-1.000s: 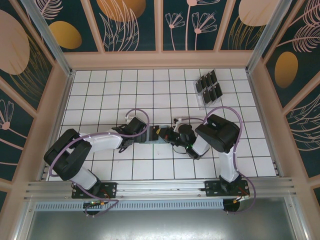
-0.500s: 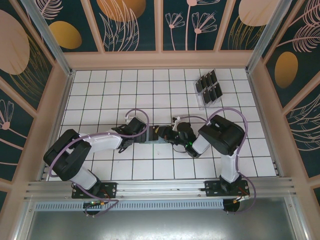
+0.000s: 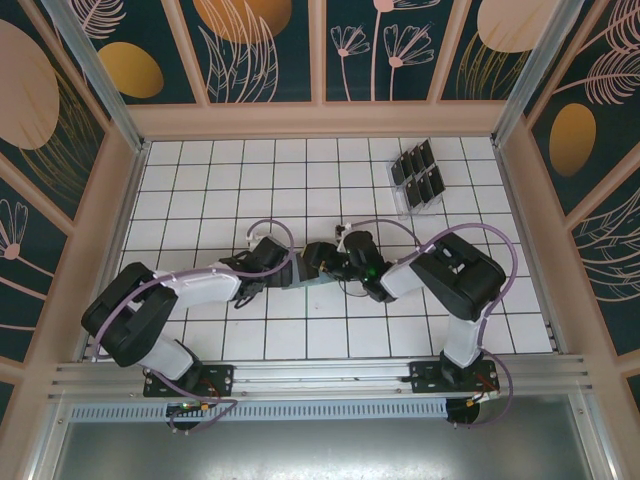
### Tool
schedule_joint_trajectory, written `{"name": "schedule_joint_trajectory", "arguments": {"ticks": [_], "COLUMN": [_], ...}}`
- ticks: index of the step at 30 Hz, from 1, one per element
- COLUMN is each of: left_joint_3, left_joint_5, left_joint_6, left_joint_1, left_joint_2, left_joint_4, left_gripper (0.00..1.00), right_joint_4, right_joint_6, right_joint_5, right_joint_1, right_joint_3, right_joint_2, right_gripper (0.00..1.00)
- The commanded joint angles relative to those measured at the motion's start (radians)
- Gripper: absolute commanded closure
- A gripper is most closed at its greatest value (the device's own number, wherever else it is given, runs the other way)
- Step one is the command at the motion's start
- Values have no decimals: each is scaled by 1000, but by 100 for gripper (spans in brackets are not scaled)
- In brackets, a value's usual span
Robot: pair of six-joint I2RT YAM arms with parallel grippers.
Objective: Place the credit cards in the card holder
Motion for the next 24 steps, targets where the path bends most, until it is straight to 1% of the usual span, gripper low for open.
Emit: {"name": "schedule_joint_trajectory", "arguments": {"ticks": [1, 7, 13, 16, 19, 21, 24], "left_joint_3": [-16, -20, -64, -85, -91, -93, -94], "left_joint_5": [16, -17, -9, 5, 10, 7, 1], "left_joint_6": [-55, -73, -86, -95, -100, -100, -97], "left_joint_1": [1, 15, 72, 89, 90, 90, 89], "left_joint_2": [-47, -113, -145, -147, -137, -133, -126], "left_joint_4": [11, 1, -2, 2, -3, -6, -11], "left_gripper": [1, 1, 1, 1, 1, 1, 1], "right_joint_4": [-202, -432, -632, -698, -763, -802, -853], "right_joint_6": [-76, -147, -230, -268, -309, -339, -373], "right_joint_5": [42, 94, 160, 189, 219, 242, 274], "right_joint_1": [9, 33, 53, 60, 65, 69, 71], "right_joint_3": [56, 163, 276, 320, 363, 391, 427], "right_joint_2": [-33, -28, -16, -15, -15, -14, -11], "right_gripper": [41, 40, 39, 38, 38, 36, 36]}}
